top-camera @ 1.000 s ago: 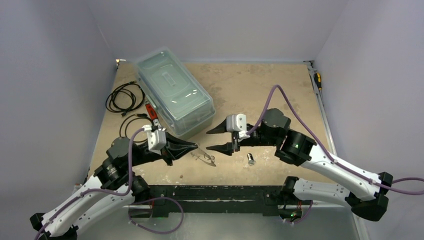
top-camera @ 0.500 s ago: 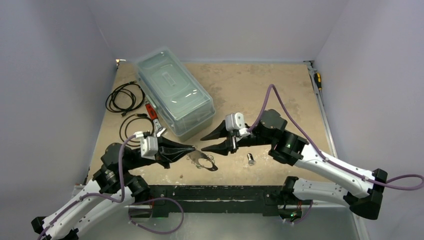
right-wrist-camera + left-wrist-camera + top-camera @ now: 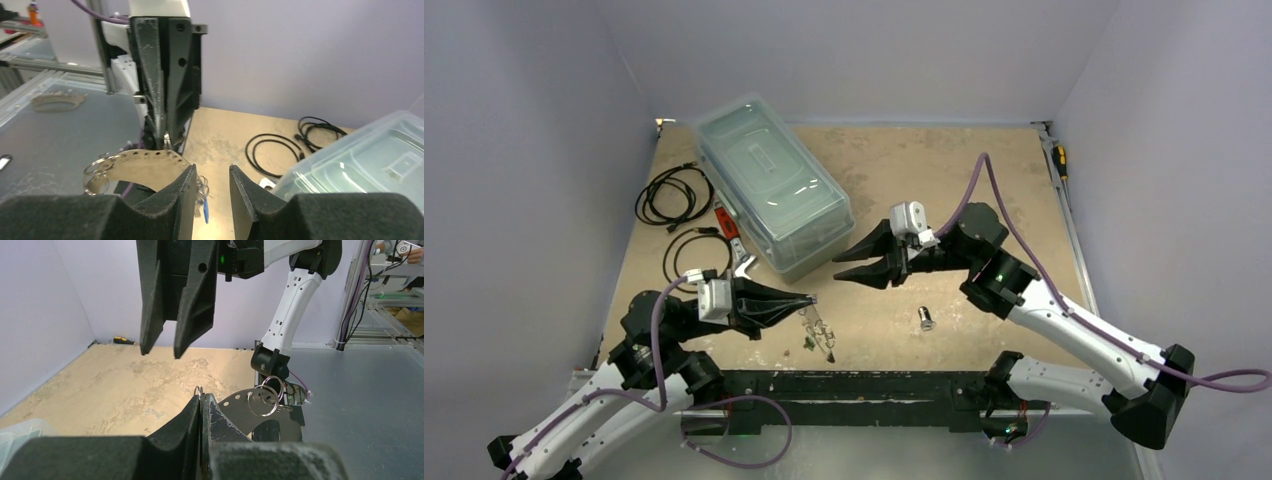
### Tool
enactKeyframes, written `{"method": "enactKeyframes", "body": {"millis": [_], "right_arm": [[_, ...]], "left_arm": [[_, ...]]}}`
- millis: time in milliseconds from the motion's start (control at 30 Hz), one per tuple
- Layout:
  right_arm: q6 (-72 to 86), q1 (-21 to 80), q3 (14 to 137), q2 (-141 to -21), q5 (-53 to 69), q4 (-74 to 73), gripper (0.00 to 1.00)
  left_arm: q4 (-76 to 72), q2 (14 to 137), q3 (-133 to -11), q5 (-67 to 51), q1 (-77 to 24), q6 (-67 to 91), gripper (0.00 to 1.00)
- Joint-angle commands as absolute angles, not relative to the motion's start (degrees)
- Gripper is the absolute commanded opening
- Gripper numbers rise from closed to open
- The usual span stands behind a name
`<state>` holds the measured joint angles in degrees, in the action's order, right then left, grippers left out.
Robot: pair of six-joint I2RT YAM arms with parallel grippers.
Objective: Put the keys on the keyring
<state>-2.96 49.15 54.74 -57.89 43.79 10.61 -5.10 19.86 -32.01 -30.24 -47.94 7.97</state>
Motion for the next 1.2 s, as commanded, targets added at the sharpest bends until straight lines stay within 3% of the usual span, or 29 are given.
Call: {"method": "enactKeyframes", "body": {"millis": [0,200,533,1167], "right_arm": [[-1.3,49.1,54.0,-59.2,52.4,14.9,0.33],[5.5,49.2,51.2,-61.0,56.9,24.1,0.39],[14.2,49.7,49.6,-65.8,55.6,39.2,0.37],[19.8,52.7,49.7,-70.4,55.0,48.5,0.35]], "left_arm": [[-9.0,18.9,-32.3,-29.8,-47.4,8.8,0.00],[-11.4,18.6,-32.1,-27.2,-46.9,10.9,0.00],[-13.1,18.3,-31.7,-27.9,-45.9,12.4,0.00],[-13.6,18.3,-31.6,-28.7,-44.8,13.0,0.00]]}}
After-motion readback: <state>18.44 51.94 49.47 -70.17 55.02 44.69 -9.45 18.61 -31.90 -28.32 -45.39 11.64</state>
